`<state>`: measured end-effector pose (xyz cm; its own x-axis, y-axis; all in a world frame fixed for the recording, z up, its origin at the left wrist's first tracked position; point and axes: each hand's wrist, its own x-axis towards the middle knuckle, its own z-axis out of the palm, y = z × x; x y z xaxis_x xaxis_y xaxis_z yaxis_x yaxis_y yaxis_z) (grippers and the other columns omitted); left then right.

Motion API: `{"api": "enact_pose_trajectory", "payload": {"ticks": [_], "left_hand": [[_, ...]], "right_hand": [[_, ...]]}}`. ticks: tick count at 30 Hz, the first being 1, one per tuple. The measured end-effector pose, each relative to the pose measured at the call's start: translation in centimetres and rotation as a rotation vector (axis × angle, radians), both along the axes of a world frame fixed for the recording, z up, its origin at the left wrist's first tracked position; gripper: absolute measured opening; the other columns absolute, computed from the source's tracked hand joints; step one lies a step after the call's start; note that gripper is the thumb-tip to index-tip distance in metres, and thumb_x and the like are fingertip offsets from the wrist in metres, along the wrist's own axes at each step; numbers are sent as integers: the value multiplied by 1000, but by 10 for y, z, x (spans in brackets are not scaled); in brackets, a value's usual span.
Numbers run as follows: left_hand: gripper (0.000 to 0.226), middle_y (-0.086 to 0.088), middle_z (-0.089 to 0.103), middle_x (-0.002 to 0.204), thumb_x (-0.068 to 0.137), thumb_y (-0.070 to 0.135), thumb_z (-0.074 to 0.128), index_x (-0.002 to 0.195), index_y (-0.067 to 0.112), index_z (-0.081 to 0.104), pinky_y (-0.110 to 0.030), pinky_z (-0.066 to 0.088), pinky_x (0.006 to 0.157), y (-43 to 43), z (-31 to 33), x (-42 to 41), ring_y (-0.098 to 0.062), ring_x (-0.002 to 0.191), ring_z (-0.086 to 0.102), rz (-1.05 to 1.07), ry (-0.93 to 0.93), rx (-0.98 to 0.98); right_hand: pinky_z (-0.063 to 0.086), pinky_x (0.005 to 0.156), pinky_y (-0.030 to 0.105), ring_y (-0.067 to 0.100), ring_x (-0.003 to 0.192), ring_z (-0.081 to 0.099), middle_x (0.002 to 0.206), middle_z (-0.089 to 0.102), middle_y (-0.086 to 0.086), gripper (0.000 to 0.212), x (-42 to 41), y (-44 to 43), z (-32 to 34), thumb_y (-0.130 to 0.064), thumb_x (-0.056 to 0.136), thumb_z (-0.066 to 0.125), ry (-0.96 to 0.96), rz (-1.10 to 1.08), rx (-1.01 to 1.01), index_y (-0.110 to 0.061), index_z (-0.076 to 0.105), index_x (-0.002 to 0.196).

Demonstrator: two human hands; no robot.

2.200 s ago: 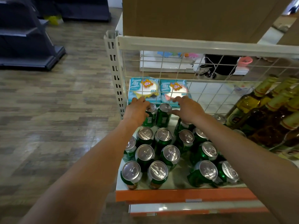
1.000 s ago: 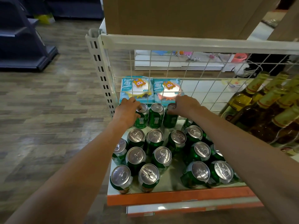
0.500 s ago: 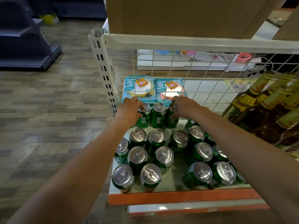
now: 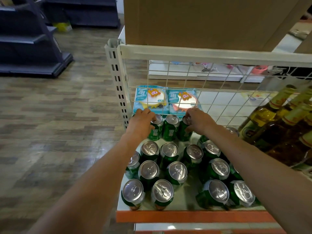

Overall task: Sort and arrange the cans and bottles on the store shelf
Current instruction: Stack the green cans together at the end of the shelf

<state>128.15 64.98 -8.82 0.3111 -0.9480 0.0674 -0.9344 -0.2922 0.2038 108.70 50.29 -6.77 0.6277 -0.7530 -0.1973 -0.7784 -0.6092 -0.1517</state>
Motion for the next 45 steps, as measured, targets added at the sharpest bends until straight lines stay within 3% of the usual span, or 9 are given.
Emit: {"api": "enact_pose_trajectory", "payload": {"ticks": [7, 12, 16, 19, 23, 27, 33, 37, 45], "left_hand": [[32, -2, 51, 130, 94, 32, 63, 124, 22, 58, -41, 49, 90, 0, 15, 3, -24, 118, 46, -62, 92, 62], [21, -4, 69, 108, 94, 25, 66, 112, 16, 70, -31, 53, 86, 33, 43, 33, -14, 91, 62, -9, 322, -119], [22, -5, 73, 101, 87, 23, 74, 108, 17, 73, -18, 51, 70, 81, 56, 48, -8, 76, 63, -54, 433, 83], [42, -3, 71, 105, 84, 26, 77, 123, 23, 65, -18, 51, 58, 112, 55, 42, -12, 82, 64, -40, 581, 315], [64, -1, 62, 119, 79, 22, 82, 136, 27, 54, -23, 51, 62, 133, 46, 33, -11, 86, 62, -30, 644, 421], [76, -4, 59, 121, 72, 24, 87, 139, 24, 51, -31, 51, 85, 137, 32, 22, -9, 79, 56, -75, 468, 355], [60, -1, 57, 102, 72, 33, 86, 124, 16, 62, -30, 47, 75, 132, 36, 18, -16, 86, 53, -92, 331, 265], [41, 1, 58, 86, 73, 40, 84, 98, 14, 65, -22, 35, 54, 115, 37, 26, -8, 68, 50, 40, 331, 210], [44, -1, 57, 65, 72, 44, 84, 78, 4, 67, -21, 35, 44, 77, 33, 27, -13, 57, 52, 280, 453, 27]], "right_hand": [[46, 77, 35, 31, 110, 57, 130, 49, 10, 73, 0, 15, 10, -40, 74, 81, 44, -69, -23, -16, 44, 132], [45, 79, 35, 29, 110, 57, 125, 56, 9, 49, 3, 44, 32, -41, 88, 68, -98, 25, -130, -17, 54, 129], [49, 93, 37, 24, 114, 58, 131, 59, 5, 56, 15, 77, 44, -47, 85, 71, -73, 197, 77, -22, 55, 133], [45, 98, 35, 22, 123, 52, 140, 53, 1, 64, 27, 103, 43, -48, 83, 73, 12, 347, 170, -25, 50, 139], [44, 104, 38, 22, 128, 50, 145, 49, 0, 72, 40, 120, 34, -37, 81, 79, 34, 416, 268, -26, 45, 143], [46, 100, 40, 22, 124, 54, 141, 53, 1, 69, 44, 128, 20, -34, 82, 77, -5, 465, 226, -21, 46, 143], [47, 98, 35, 22, 119, 56, 135, 57, 4, 66, 46, 126, 20, -31, 81, 78, -56, 436, 236, -16, 51, 139], [48, 92, 34, 25, 112, 57, 129, 57, 8, 64, 56, 121, 29, -26, 81, 79, -79, 392, 192, -13, 53, 137], [46, 97, 39, 31, 118, 53, 134, 50, 13, 67, 66, 98, 40, -27, 83, 77, 27, 304, 125, -12, 47, 141]]}}
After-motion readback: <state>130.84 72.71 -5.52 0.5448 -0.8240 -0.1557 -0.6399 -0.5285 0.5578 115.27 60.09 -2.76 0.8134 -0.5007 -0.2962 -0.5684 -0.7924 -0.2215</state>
